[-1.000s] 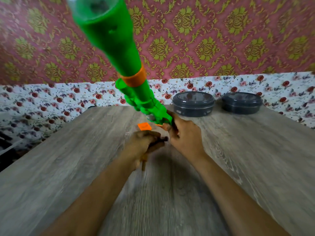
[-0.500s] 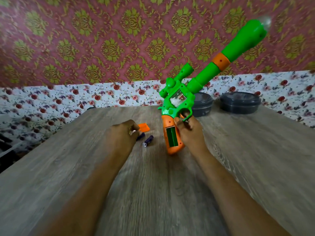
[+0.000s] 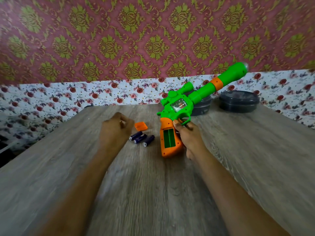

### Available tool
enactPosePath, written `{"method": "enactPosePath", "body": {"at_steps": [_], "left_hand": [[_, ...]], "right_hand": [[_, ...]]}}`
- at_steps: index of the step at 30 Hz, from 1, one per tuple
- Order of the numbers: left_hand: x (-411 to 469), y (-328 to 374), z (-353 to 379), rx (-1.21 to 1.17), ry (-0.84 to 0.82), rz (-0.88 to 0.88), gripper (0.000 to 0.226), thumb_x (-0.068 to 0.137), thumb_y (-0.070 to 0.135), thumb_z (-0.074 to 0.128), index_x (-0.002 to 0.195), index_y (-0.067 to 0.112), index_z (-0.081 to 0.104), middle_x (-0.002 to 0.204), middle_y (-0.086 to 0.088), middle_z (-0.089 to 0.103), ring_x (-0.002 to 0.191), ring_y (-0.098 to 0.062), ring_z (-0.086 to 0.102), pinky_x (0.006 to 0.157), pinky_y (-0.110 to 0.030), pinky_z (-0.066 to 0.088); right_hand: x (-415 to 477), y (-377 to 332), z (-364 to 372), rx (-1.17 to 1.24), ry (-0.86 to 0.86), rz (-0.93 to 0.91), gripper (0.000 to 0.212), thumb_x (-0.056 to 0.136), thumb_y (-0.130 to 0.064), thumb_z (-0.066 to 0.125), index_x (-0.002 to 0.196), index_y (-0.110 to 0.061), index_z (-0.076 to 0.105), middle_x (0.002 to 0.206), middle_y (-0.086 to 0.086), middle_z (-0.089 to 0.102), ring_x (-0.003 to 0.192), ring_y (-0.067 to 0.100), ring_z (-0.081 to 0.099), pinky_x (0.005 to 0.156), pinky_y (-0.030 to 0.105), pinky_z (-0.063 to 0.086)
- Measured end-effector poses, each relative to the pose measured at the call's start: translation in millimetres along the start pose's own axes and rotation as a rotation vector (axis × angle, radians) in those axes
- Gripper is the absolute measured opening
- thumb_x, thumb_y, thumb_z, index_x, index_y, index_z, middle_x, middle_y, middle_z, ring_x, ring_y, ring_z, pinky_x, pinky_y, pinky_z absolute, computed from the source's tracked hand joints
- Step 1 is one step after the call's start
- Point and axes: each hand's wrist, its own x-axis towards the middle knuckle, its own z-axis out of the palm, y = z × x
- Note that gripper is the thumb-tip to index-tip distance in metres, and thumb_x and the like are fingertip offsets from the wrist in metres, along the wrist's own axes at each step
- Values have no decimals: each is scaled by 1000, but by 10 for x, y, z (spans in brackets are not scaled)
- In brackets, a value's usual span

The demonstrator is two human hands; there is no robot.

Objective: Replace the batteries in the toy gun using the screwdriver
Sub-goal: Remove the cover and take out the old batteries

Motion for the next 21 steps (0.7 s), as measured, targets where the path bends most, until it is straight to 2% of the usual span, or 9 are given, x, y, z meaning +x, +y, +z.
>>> {"method": "enactPosePath", "body": {"at_steps": [2,5,8,10,11,14,17,19,21], "left_hand": [[5,6,-104,-179,70,-19,24,89,24,37,88,9,55,57,0,48,49,-13,41,48,-27,29],[31,-29,-220,-352,118,-12,19,95,9,34,97,11,53,63,-1,46,54,-16,39,56,-31,32],[52,-39,-277,-261,78,164,22,96,2,42,115,10,49,94,1,58,85,-13,52,74,-32,41],[68,-94,-259,-135,125,256,29,93,3,50,120,12,54,105,8,60,100,-13,50,82,-32,38],[73,-123,-247,-79,156,267,29,91,4,54,118,13,59,103,8,62,100,-14,51,82,-31,37],[78,-229,-223,-19,235,198,21,87,6,64,106,10,69,93,-7,70,88,-20,62,77,-26,44],[64,-337,-205,-19,284,88,13,85,3,66,97,5,68,88,-12,70,76,-16,60,70,-25,46],[75,-423,-190,41,269,-32,8,83,2,64,91,5,65,81,-12,67,66,-20,57,60,-28,44],[86,-513,-173,128,219,-101,5,81,2,62,84,5,62,78,-14,65,63,-26,56,54,-31,42]], "right_hand": [[-2,-1,23,19,-10,30,7,90,-20,59,84,-22,59,88,1,64,89,22,61,86,41,52],[-7,6,32,15,-13,50,7,90,-21,60,82,-22,60,90,4,65,89,24,62,89,46,52],[-14,1,24,2,-8,65,8,90,-23,60,82,-22,60,91,6,65,92,26,63,90,46,51],[-13,-2,17,4,-3,73,9,90,-23,60,81,-22,59,91,6,64,93,27,62,90,46,51],[-16,-5,13,8,-2,76,9,90,-23,60,81,-22,59,90,6,64,93,27,62,91,45,50],[-14,6,12,12,1,79,4,89,-22,61,86,-19,60,93,7,64,95,27,61,93,45,49],[-22,5,12,17,-8,79,4,89,-21,61,87,-18,60,95,7,64,90,25,61,87,38,50],[-32,2,9,22,-17,77,7,89,-21,61,92,-15,61,94,8,64,86,24,61,77,33,50],[-42,5,10,33,-20,76,13,89,-21,61,100,-13,61,95,9,64,83,24,61,76,32,50]]}}
